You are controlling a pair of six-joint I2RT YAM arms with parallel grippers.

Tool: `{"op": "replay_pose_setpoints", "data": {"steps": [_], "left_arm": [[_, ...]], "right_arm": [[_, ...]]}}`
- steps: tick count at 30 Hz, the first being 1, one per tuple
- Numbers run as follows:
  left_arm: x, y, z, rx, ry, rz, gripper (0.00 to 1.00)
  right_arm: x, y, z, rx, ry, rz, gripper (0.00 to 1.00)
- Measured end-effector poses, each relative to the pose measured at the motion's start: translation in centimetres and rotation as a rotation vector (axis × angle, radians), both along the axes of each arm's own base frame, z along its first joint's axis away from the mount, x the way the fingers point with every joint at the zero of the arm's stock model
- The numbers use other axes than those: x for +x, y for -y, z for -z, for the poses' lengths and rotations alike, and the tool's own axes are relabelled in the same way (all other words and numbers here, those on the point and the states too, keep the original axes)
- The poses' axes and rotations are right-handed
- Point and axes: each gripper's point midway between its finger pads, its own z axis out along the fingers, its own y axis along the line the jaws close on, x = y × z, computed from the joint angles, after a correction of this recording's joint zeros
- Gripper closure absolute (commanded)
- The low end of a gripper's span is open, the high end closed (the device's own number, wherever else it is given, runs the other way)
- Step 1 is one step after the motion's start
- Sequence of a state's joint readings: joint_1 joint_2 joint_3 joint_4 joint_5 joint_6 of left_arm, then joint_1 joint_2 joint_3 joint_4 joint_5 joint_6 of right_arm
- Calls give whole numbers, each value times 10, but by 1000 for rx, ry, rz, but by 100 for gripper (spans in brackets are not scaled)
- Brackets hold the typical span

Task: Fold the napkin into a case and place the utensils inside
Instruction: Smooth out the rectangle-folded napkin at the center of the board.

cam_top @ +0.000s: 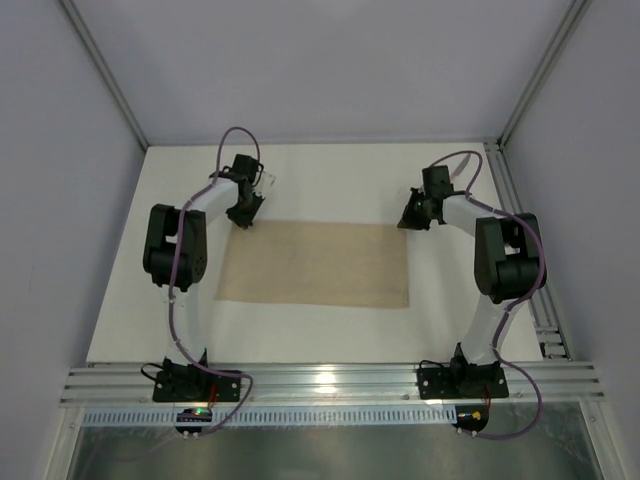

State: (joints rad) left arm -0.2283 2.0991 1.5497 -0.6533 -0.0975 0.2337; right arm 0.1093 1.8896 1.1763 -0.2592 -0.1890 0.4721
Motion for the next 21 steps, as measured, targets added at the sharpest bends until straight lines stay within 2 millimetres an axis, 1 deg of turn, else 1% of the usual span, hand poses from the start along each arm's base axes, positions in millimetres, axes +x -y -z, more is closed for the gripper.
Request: {"op": "replay_pose_setpoints", "data": {"steps": [2, 4, 5, 7, 8, 9, 10, 12, 13, 14, 16, 18, 21], "left_arm": [[0, 0, 0, -7, 0, 0, 80], [0, 0, -1, -16, -1, -3, 80], [0, 0, -1, -20, -1, -4, 80], [0, 1, -1, -25, -1, -8, 79], [0, 1, -1, -27, -1, -9, 80], [0, 1, -1, -29, -1, -9, 80], [0, 1, -1, -31, -1, -10, 80], [0, 2, -1, -32, -1, -11, 80], [0, 2, -1, -33, -1, -12, 80], [0, 2, -1, -34, -1, -13, 80], [0, 2, -1, -36, -1, -14, 80], [0, 2, -1, -37, -1, -14, 80], [0, 3, -1, -40, -1, -13, 80]], "right_arm": [[4, 3, -6, -26, 16, -1, 96], [5, -1, -16, -69, 37, -19, 96], [5, -7, -24, -93, 55, -34, 96], [8, -34, -44, -98, 113, -94, 96], [9, -63, -60, -80, 163, -149, 96], [9, -84, -70, -58, 197, -188, 96], [8, -112, -81, -15, 233, -234, 96], [1, -166, -96, 77, 281, -320, 96], [-3, -190, -99, 122, 287, -354, 96], [-5, -210, -100, 165, 287, -381, 96], [-1, -240, -95, 228, 280, -406, 96], [3, -264, -78, 280, 242, -413, 96], [3, -284, -44, 326, 165, -408, 96]]}}
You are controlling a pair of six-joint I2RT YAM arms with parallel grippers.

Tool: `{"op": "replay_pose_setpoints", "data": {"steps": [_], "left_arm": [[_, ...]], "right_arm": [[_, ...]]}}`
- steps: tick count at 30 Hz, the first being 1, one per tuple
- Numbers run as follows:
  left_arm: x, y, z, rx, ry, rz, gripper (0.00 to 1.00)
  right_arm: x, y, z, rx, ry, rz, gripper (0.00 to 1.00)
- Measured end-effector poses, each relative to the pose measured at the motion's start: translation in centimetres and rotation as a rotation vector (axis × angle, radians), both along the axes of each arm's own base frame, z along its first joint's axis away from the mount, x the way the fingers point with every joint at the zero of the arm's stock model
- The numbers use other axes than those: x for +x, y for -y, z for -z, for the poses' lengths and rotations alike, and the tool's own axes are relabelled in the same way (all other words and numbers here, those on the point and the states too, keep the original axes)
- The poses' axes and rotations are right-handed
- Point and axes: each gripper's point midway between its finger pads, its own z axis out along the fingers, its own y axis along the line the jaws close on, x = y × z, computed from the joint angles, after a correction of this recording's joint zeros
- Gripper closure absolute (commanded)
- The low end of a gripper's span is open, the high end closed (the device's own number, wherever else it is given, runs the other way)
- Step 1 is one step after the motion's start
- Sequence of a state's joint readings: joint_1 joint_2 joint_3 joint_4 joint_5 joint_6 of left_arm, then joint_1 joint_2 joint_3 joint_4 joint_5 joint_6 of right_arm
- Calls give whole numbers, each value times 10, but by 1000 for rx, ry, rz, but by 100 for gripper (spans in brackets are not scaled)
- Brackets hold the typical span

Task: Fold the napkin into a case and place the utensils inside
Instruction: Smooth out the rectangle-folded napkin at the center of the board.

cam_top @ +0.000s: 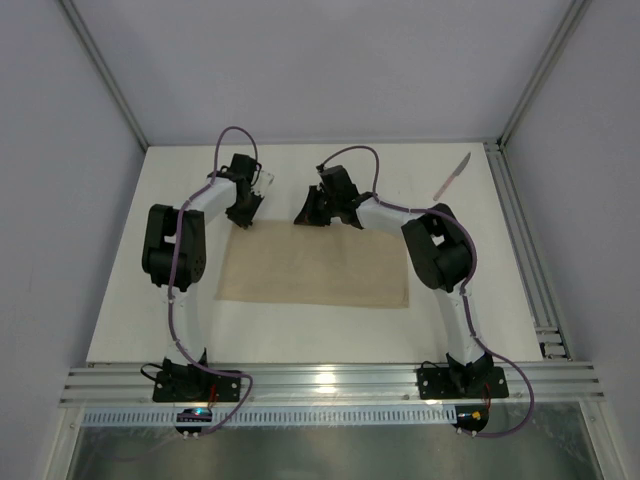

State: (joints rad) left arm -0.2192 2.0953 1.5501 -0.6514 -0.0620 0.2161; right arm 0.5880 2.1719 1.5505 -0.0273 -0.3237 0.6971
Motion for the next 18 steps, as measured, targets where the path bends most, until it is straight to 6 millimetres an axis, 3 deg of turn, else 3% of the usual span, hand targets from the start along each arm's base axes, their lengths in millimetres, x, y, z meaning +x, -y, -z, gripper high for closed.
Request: {"op": "replay_pose_setpoints", "data": {"steps": [5, 10, 18], "left_arm": [[0, 1, 0, -3, 0, 1, 80], [0, 1, 0, -3, 0, 1, 80], [0, 0, 0, 1, 1, 0, 80]], "right_arm": [[-7, -17, 34, 6, -93, 5, 96], [-3, -16, 40, -21, -96, 64, 96], [9, 6, 49, -69, -117, 148, 96]]}}
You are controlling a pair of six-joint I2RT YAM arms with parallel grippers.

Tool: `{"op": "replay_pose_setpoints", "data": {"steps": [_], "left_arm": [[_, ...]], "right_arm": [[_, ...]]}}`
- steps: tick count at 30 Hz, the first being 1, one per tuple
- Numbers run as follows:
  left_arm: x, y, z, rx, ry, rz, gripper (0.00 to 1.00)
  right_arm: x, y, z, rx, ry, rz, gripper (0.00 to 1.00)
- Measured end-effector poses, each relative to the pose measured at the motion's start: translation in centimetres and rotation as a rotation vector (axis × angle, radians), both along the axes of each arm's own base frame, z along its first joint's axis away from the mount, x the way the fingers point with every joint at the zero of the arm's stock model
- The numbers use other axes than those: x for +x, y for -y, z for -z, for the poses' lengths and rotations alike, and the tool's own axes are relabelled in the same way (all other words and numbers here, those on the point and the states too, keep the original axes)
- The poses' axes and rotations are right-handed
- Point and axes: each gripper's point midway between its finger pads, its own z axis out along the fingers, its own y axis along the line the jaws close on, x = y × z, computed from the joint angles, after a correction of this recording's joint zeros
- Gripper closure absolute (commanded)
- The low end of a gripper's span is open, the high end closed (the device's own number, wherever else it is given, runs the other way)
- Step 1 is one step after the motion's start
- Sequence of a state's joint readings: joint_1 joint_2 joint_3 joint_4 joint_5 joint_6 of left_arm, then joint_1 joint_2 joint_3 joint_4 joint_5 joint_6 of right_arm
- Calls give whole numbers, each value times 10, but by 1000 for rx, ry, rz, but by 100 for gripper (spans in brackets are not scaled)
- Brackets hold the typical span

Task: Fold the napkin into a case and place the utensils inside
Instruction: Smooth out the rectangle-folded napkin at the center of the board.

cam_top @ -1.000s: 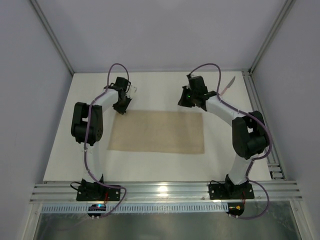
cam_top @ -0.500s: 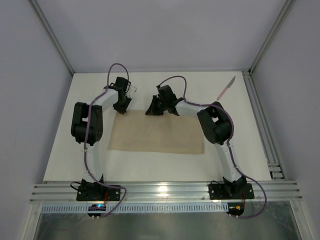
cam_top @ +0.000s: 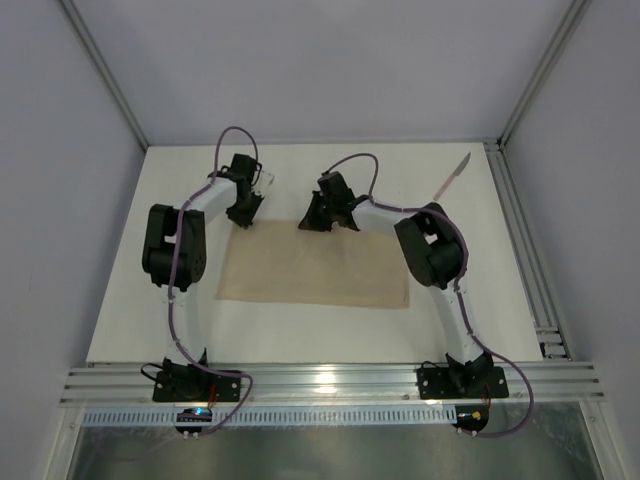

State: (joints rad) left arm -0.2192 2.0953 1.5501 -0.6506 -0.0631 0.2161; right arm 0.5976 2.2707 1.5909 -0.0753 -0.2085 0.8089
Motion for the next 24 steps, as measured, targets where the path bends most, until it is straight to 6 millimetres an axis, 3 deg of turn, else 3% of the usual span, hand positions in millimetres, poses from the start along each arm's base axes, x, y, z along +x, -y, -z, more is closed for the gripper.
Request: {"op": "replay_pose_setpoints", "data": {"steps": [6, 15, 24], "left_arm": [[1, 0, 0, 2, 4, 0, 81], [1, 0, 0, 5, 5, 0, 81], [1, 0, 0, 6, 6, 0, 80]], "right_arm": [[-2, 35, 1, -10, -30, 53, 96], [-9, 128, 1, -68, -82, 166, 96], [-40, 218, 2, -151, -133, 254, 96]]}}
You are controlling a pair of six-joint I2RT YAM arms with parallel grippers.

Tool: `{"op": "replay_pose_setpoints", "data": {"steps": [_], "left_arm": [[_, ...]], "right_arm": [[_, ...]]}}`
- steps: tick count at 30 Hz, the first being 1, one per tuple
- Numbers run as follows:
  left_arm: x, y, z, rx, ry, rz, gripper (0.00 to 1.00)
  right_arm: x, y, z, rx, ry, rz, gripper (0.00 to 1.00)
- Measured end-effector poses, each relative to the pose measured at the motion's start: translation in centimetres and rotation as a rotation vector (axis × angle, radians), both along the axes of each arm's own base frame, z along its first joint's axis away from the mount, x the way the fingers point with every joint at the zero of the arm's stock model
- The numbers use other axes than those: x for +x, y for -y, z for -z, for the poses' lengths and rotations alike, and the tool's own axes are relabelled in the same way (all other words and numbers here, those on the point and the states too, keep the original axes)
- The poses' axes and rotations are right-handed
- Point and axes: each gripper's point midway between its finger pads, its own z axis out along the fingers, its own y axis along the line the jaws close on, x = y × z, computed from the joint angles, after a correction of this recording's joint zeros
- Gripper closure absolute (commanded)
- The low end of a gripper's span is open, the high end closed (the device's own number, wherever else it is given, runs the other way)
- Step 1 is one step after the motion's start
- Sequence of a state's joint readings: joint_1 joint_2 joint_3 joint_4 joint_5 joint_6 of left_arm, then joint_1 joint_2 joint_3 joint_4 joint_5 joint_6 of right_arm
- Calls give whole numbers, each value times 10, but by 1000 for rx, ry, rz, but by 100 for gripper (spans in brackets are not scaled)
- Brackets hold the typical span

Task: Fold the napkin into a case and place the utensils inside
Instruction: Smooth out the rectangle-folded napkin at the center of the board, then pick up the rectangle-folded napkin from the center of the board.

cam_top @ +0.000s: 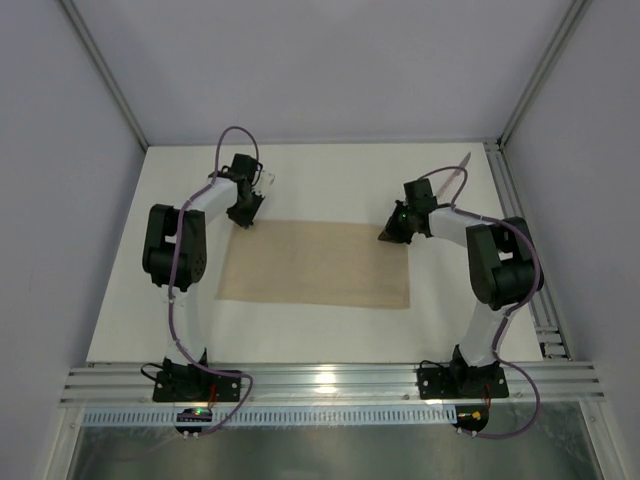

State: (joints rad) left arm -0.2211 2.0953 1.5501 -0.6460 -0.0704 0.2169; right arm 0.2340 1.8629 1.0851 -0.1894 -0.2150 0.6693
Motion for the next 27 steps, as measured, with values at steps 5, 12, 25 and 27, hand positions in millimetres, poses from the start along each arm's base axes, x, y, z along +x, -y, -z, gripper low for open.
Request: {"op": "replay_pose_setpoints", "data": {"steps": [5, 12, 25, 27], "left_arm": [[0, 0, 0, -2, -1, 2, 80], [-2, 7, -3, -40, -12, 19, 67], [-36, 15, -121, -170, 153, 69, 49], [-60, 0, -119, -146, 140, 55, 49]], "right_arm": [[-5, 47, -5, -29, 1, 65, 96], [-9, 61, -37, -66, 75, 10, 84], [-100, 76, -53, -140, 51, -51, 47], [-127, 77, -38, -136, -12, -62, 47]]}}
